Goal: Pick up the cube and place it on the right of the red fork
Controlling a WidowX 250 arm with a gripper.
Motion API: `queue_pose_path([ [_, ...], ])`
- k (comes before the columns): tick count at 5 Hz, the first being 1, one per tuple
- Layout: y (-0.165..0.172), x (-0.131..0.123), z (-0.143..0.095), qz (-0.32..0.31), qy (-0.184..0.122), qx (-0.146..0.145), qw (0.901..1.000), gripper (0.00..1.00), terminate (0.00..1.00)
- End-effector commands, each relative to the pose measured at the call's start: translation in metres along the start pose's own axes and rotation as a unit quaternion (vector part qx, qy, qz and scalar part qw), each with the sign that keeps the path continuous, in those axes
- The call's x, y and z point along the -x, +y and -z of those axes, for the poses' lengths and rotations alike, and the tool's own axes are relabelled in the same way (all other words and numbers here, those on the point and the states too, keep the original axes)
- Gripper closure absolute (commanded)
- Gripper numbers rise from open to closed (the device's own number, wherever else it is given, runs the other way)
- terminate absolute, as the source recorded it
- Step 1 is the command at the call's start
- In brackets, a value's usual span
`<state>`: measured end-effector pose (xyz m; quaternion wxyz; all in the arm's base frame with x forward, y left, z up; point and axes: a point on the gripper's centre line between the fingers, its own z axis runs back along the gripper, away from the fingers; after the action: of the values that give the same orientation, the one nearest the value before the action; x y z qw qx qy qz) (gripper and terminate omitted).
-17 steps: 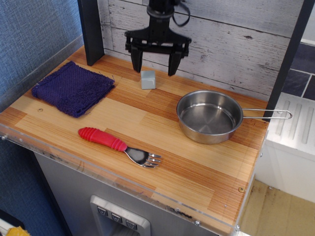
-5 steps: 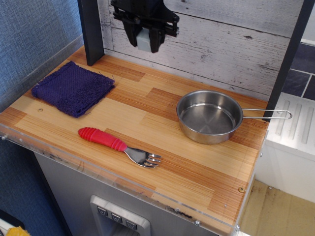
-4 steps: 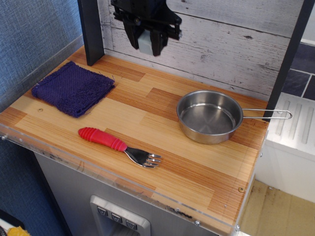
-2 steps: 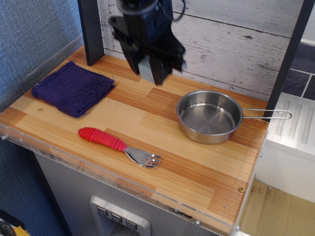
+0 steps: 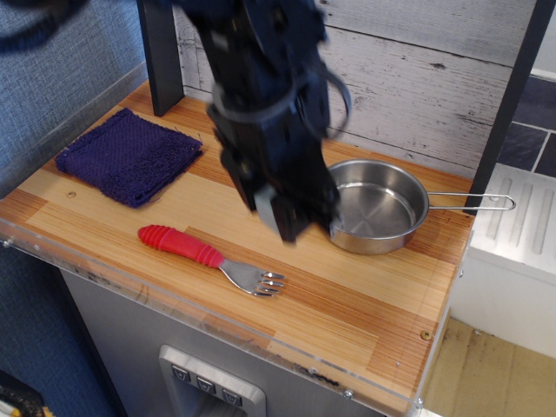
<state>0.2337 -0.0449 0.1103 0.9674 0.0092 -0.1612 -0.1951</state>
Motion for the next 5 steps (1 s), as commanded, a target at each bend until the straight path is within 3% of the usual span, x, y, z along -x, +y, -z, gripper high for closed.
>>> queue_pose_path([
  [1,-0.008,0.005,0.024,0.074,0.014,0.008,0.9971,1.00,0.00],
  [3,-0.012,-0.001,0.068,0.119,0.032,0.010,0.9924,1.00,0.00],
  [5,-0.012,-0.004,0.091,0.134,0.048,0.014,0.9897,1.00,0.00],
])
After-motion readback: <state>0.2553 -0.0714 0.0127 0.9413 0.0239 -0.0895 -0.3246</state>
